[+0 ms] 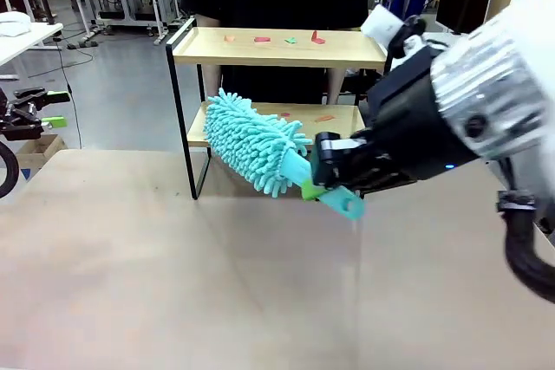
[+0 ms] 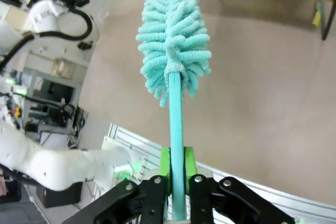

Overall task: Clean the shelf.
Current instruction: Clean the specific section of the Shelf indicated by the human with the Duster.

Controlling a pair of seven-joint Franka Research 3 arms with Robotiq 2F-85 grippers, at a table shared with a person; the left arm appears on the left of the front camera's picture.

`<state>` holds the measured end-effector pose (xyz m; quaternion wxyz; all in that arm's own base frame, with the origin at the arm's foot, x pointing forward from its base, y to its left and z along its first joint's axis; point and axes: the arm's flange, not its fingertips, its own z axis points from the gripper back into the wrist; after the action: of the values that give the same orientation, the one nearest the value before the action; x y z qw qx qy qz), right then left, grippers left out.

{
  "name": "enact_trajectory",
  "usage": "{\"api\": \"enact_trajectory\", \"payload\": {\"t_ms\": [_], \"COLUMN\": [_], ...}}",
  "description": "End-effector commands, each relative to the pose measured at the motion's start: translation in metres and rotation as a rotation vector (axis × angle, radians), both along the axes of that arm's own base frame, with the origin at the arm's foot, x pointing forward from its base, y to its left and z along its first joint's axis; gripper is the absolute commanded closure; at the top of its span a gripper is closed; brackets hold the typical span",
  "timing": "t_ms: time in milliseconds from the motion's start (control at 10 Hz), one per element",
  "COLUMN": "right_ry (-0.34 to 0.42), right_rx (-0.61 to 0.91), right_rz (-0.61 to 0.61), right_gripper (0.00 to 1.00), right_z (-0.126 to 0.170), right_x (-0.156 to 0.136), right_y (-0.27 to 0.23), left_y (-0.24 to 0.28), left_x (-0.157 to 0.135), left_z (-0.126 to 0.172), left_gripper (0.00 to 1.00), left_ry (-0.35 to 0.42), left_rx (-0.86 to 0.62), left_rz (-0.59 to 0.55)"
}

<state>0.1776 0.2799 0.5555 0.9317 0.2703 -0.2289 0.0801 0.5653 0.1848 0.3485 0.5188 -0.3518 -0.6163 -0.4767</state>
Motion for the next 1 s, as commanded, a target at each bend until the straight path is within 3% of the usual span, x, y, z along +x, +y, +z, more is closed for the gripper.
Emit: {"api": "enact_trajectory", "payload": {"t_ms": [0,100,400,900], "right_ry": [0.019,0.0,0.0,-0.049], "right_rx": [0.045,0.0,0.0,0.005], "right_rz": [-0.051,0.0,0.0,-0.091], "right_gripper": [0.87,0.87,0.87,0.87], "right_z": [0.001,0.0,0.0,-0.016], "right_x": [0.017,0.0,0.0,0.037], "right_y": [0.024,0.0,0.0,0.062], "left_y": [-0.001,-0.001,-0.001,-0.001], "left_x": [-0.002,-0.002,-0.002,-0.002], "left_z": [0.004,0.004,0.004,0.004], "left_gripper": [0.0,0.0,0.0,0.0], "left_ry": [-0.004,-0.004,-0.004,-0.004], "left_rx": [0.0,0.0,0.0,0.0], "left_rz": [0.001,0.001,0.001,0.001]}}
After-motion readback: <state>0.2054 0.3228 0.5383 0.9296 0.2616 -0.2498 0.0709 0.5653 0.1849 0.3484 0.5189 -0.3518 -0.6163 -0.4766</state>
